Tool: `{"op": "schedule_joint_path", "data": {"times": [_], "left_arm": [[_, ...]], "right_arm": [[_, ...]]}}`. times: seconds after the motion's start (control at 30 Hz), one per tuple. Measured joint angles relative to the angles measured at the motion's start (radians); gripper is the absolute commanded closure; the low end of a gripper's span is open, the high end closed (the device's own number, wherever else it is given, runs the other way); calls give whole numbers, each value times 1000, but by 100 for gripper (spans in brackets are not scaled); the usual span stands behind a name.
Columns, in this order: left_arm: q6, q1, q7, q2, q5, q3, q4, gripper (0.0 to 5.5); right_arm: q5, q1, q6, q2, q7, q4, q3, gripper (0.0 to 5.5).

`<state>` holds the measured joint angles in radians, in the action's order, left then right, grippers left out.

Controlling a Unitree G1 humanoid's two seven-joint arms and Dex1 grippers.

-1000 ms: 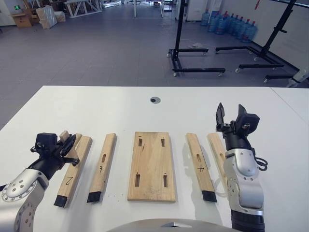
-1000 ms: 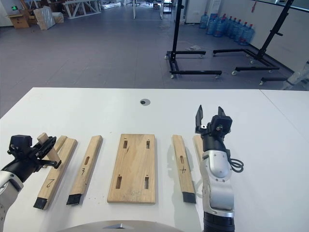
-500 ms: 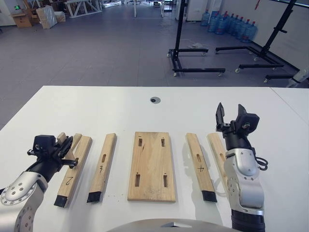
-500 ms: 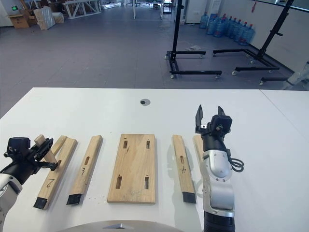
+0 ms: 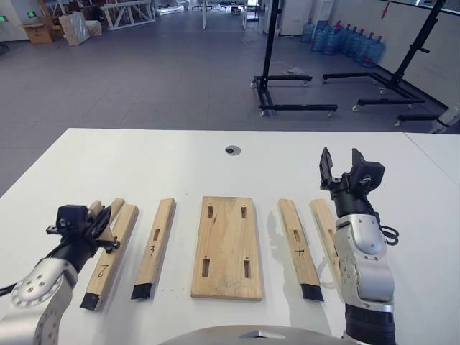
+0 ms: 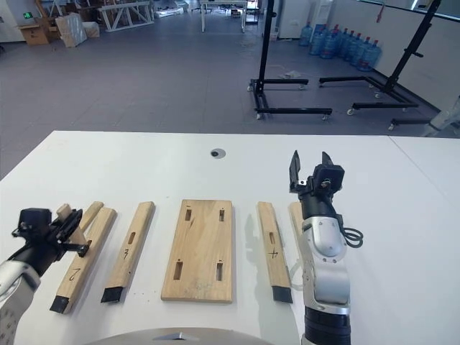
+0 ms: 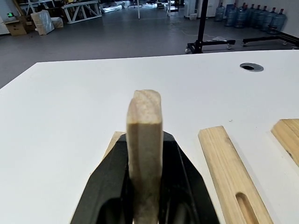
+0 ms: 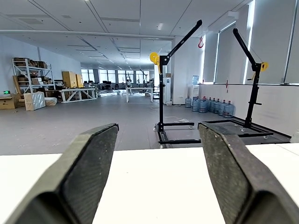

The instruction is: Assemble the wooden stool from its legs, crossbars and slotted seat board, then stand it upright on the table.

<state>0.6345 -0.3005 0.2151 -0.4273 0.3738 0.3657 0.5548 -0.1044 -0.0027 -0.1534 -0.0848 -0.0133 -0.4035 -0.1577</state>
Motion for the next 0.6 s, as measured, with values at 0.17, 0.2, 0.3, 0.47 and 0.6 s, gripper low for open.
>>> {"op": "schedule_joint_path", "data": {"times": [0.17, 0.2, 0.3, 0.47, 0.6], "left_arm": [[52, 201, -33, -1, -34, -77, -160, 511], [54, 219, -31, -1, -34, -76, -186, 511], [38, 243, -13, -4, -33, -73, -239, 511], [-71, 246, 46, -41, -61, -99, -331, 511], [-257, 230, 102, -33, -78, -105, -439, 511]], "right_arm": [[-14, -27, -11, -1, -15, 17, 6, 236], [-14, -30, -11, -1, -16, 19, 8, 236], [-25, -34, -19, -5, -17, 21, 3, 236], [-35, -60, -19, -11, -18, 39, 4, 236], [-34, -67, -18, -11, -17, 47, 10, 236]]}}
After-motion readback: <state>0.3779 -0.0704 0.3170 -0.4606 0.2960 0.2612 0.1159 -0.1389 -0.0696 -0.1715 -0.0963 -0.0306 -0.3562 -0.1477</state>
